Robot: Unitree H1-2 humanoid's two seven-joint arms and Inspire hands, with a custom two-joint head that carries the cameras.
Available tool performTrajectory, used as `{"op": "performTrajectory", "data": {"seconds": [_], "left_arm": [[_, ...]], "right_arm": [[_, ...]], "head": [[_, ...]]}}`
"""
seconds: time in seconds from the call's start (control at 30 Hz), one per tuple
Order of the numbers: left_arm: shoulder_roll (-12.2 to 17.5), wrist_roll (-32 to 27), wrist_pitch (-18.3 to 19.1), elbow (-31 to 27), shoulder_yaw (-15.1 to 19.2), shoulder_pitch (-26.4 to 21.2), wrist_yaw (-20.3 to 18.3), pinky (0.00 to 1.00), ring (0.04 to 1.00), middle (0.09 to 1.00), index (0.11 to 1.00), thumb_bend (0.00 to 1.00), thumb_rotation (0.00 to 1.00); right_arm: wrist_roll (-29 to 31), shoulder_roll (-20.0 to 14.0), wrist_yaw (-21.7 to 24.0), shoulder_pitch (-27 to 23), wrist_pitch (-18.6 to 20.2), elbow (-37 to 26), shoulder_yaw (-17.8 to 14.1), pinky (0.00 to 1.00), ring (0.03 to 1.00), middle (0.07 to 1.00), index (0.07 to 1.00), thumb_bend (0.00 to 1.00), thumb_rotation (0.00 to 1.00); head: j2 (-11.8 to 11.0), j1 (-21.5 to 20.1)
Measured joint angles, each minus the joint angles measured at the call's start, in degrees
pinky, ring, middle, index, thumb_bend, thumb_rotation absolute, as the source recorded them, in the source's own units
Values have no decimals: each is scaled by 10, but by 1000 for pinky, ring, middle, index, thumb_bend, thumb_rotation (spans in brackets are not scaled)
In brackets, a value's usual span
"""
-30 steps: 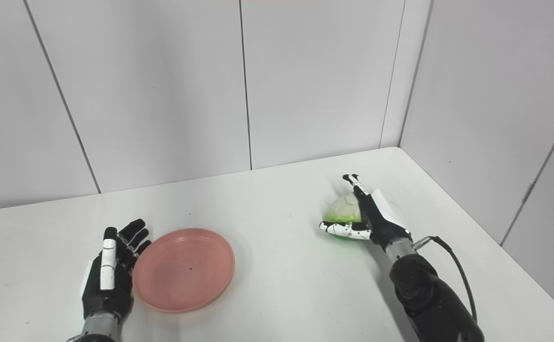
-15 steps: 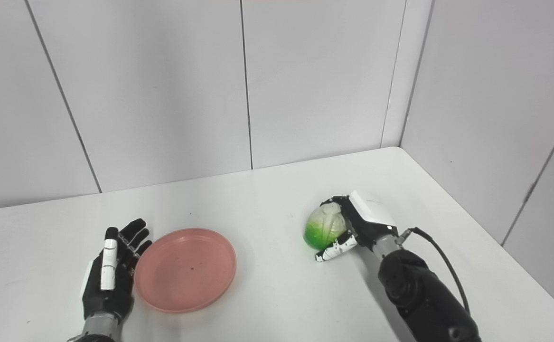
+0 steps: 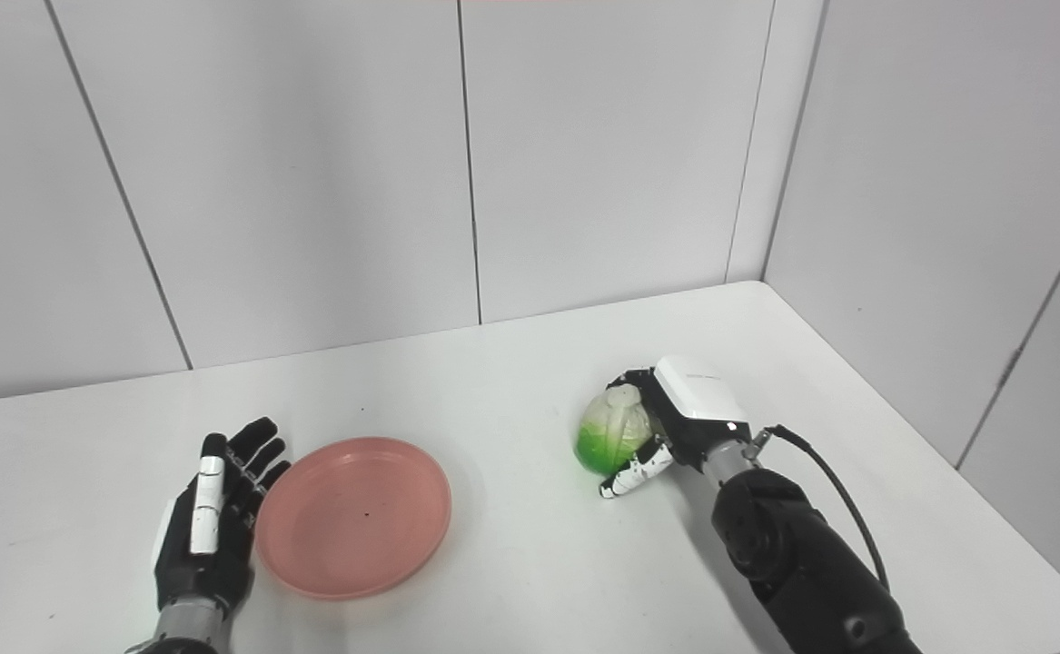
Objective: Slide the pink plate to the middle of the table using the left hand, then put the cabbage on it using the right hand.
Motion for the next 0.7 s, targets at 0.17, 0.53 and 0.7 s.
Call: {"op": "performTrajectory", "data": {"seconds": [0.17, 0.53, 0.7], "left_arm": [[0, 0, 0, -1, 0, 0, 0, 813, 855, 832, 656, 790, 774], [-1, 0, 2, -4, 1, 0, 4, 813, 850, 831, 641, 802, 766], [-5, 3, 4, -7, -2, 0, 13, 823, 854, 834, 660, 757, 778]], "right_arm": [[34, 5, 1, 7, 0, 2, -15, 389, 489, 603, 490, 525, 134], [108, 28, 60, 27, 26, -99, -49, 347, 448, 567, 492, 525, 142], [133, 39, 99, 10, 47, -188, -56, 330, 442, 599, 492, 525, 141]], "head": [[0, 2], [3, 14], [4, 25]]}}
